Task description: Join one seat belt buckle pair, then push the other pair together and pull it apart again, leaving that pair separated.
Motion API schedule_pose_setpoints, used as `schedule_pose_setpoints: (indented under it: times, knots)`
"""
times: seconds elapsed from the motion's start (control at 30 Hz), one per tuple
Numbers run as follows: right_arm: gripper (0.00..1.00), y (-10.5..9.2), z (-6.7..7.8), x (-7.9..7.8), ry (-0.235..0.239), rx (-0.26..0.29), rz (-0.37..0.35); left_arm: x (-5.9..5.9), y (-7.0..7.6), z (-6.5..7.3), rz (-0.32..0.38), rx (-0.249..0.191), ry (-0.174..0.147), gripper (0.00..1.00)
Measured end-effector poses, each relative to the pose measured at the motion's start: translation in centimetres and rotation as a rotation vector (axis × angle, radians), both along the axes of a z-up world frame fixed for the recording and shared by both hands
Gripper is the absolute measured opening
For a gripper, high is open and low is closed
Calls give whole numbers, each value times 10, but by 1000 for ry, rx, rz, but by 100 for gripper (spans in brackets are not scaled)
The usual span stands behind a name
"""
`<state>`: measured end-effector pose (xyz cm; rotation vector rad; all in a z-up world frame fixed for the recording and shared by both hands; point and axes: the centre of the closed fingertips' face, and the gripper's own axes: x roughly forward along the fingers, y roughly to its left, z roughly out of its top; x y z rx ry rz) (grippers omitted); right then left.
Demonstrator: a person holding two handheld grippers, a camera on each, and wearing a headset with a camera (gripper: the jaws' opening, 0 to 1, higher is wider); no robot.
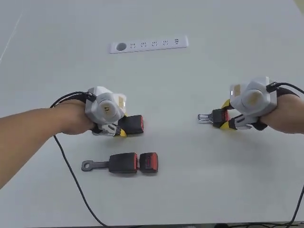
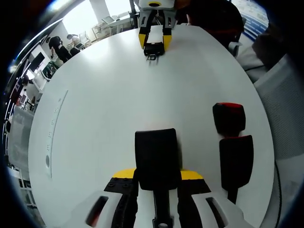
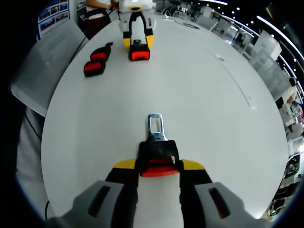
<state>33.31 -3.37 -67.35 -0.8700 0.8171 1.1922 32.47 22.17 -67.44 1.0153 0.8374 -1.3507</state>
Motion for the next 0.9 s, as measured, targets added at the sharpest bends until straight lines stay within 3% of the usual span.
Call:
schedule_pose_setpoints:
  times: [0.67, 0.9]
  knots:
    - [31, 83, -1, -13, -3, 56, 80, 4, -1, -2, -17, 16, -3, 32]
    - [31, 103, -4, -8, -9, 70, 87, 6, 1, -5, -26, 24, -2, 32]
